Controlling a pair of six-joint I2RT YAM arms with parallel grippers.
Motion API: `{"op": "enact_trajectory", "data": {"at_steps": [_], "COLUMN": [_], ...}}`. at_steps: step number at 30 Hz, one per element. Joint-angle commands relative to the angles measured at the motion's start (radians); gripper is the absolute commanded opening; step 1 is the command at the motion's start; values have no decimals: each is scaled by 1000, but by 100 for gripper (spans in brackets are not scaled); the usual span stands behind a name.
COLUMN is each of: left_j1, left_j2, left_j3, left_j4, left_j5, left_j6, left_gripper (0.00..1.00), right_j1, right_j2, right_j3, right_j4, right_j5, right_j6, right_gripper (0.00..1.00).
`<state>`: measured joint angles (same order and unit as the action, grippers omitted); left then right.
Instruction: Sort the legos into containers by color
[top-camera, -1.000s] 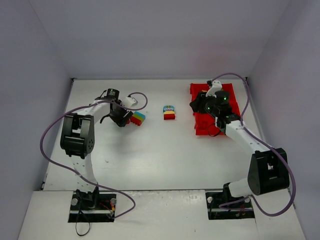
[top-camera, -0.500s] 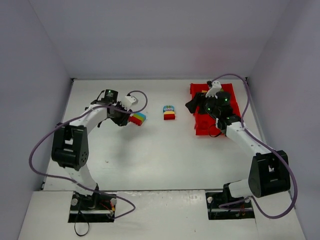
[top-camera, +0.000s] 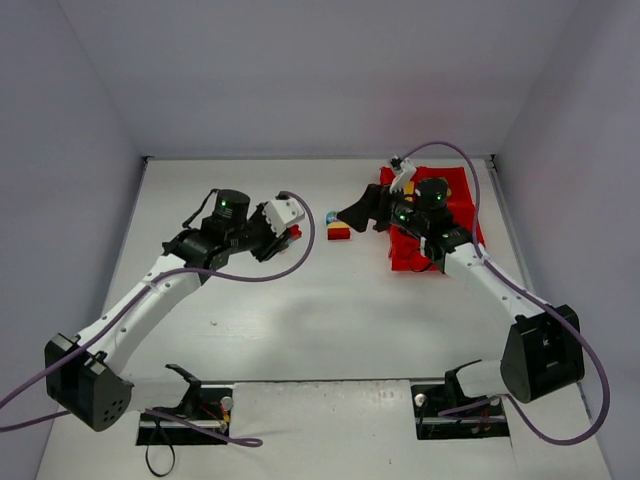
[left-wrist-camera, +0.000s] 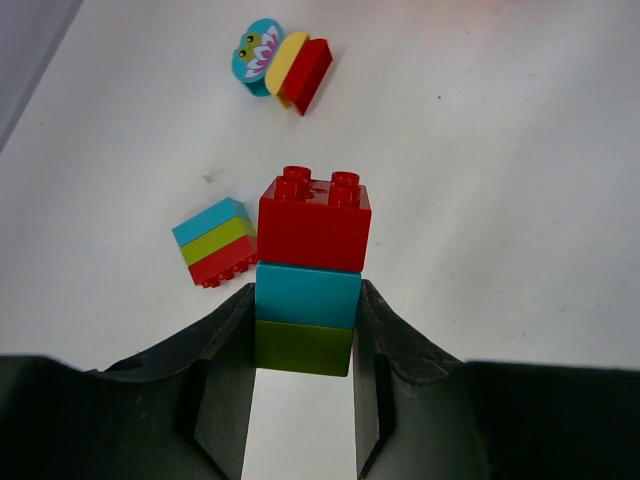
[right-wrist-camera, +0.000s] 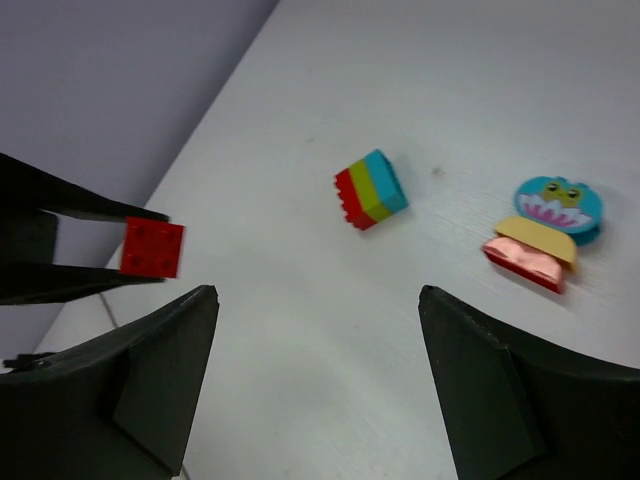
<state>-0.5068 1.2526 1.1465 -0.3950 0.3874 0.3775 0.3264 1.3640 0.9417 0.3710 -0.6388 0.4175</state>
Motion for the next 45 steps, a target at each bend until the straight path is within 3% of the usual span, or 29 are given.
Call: {"op": "enact_trajectory", "data": {"at_steps": [1,18,38,42,45], "left_j1": [-42,-93,-111,-119,-121], "left_j2": [-42,-93,-99,-88,-84], "left_j3": [-7,-10,-14,-11,-11], "left_j4": [59,82,93,87,82], "left_j5": [-18,-61,-74,-79,-82], "left_j6": [-14,28,26,26,26], "left_gripper": [16,17,17,17,17], "right_j1": [48,184,261,266,267], "right_j2": [-59,-5,121,133,132], "right_j3": [72,114,147,146,137], "right_j4": [60,126,197,207,212], "right_j5": [-101,-128,-117,-117,-117], "right_j6": [73,144,176,175,175], "right_gripper": [78,79,71,61,44]}}
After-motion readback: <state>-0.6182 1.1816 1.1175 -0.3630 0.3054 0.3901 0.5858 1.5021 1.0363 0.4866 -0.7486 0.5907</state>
